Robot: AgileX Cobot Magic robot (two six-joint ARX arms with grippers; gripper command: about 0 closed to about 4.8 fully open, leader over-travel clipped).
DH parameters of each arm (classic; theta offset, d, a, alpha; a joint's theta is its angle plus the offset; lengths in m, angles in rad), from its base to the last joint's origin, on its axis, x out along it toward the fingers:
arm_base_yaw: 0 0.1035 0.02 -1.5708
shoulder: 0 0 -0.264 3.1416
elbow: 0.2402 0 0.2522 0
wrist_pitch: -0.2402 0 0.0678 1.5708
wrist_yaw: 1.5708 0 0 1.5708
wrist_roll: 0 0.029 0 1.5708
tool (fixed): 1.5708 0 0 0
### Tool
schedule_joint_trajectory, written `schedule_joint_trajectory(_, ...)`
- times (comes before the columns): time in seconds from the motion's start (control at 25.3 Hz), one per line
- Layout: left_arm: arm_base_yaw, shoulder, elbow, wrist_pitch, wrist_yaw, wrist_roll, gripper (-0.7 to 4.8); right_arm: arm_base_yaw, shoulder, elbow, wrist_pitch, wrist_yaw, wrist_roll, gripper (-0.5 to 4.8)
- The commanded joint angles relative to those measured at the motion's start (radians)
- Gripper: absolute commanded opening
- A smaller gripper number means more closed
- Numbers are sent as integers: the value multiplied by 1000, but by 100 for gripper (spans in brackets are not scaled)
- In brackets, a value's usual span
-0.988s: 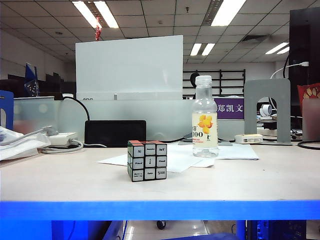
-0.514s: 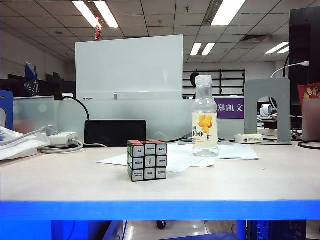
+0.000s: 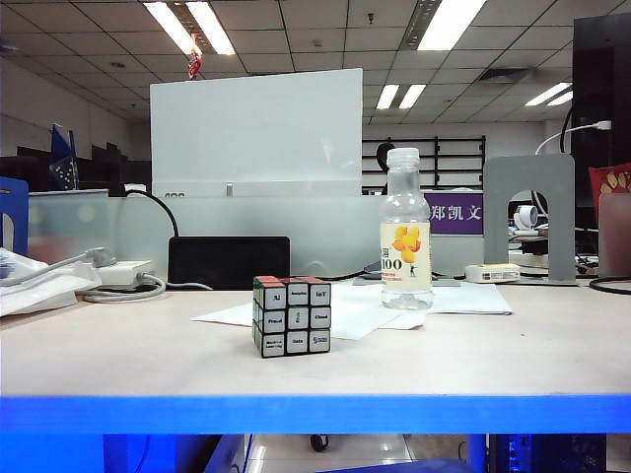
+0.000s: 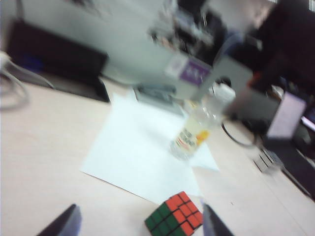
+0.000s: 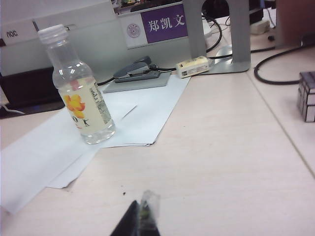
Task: Rotate the Rubik's Cube so that the bottom side is facing up.
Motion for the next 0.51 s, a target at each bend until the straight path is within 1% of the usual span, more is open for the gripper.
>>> schedule_joint_trajectory(0.04, -44, 270, 153, 76, 87, 12, 314, -1, -1, -8, 21, -3, 37, 9)
schedule_joint_trajectory(0.08, -60, 337, 195, 85, 129, 14, 314, -1, -1, -8, 25, -3, 46, 9)
schedule_joint_trajectory(0.12, -90, 441, 262, 93, 213, 33, 314, -1, -1, -8, 37, -3, 62, 9)
schedule_joint_trajectory(0.16, -111, 501, 303, 91, 274, 53, 314, -1, -1, -8, 47, -3, 70, 10)
schedule_joint_trajectory(0.2, -142, 591, 360, 89, 372, 84, 313, -1, -1, -8, 60, -3, 74, 11)
schedule_joint_trajectory(0.24, -158, 645, 394, 85, 426, 97, 313, 0, -1, -8, 68, -8, 75, 12)
schedule_joint_trajectory(0.28, -173, 691, 423, 73, 446, 117, 313, 0, -1, -8, 74, -11, 76, 13)
schedule_joint_trajectory(0.32, -183, 720, 438, 65, 440, 134, 313, -1, -1, -8, 74, -11, 76, 13)
schedule_joint_trajectory(0.4, -186, 747, 440, 47, 428, 231, 314, -1, -1, -8, 75, -26, 103, 13)
schedule_joint_trajectory(0.43, -186, 753, 440, 15, 416, 306, 329, -2, -1, -8, 74, -25, 124, 13)
schedule_joint_trajectory(0.47, -188, 754, 440, -20, 393, 352, 365, -2, -1, -8, 74, -26, 124, 13)
schedule_joint_trajectory(0.51, -190, 755, 440, -94, 328, 418, 448, 0, -1, -8, 74, -26, 124, 13)
